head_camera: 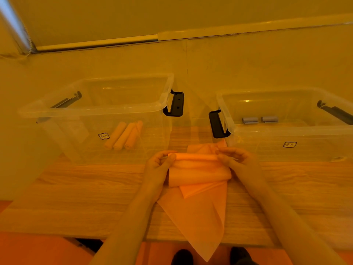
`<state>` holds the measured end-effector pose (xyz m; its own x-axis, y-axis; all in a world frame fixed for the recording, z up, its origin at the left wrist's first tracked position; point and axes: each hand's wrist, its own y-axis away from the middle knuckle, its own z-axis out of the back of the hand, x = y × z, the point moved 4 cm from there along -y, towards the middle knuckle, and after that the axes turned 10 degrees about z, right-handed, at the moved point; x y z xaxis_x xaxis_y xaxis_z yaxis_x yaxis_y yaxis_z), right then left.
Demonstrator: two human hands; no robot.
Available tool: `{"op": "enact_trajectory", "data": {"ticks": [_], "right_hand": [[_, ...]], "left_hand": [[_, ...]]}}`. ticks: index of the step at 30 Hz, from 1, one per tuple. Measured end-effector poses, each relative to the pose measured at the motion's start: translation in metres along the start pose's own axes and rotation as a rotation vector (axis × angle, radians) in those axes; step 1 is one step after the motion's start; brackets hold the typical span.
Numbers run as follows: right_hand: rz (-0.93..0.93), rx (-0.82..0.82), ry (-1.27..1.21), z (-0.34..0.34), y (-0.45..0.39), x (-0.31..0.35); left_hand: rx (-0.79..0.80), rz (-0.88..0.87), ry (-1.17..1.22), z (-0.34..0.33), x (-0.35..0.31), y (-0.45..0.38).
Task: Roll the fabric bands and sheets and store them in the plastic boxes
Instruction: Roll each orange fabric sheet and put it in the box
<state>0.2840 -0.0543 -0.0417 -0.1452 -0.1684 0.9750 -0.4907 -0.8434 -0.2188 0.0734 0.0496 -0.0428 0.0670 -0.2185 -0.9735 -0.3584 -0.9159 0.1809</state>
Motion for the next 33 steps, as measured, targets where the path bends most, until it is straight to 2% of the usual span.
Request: {"op": "enact_trajectory", "data": {"ticks": [7,22,33], "right_hand": [[-0.018,0.039,0.046,-0.003,0.002,0.001],[-0.006,0.059,-0.073,-0.004,0.004,0.009],[0.088,0.006,0.053,-0.001,0.004,0.014]], "left_hand": [[-0.017,0.011,0.031,0.002,-0.003,0.002],[-0.022,0.011,0.044,0.002,-0.002,0.000],[-0.014,0.028,0.023,0.003,0.001,-0.001]]}}
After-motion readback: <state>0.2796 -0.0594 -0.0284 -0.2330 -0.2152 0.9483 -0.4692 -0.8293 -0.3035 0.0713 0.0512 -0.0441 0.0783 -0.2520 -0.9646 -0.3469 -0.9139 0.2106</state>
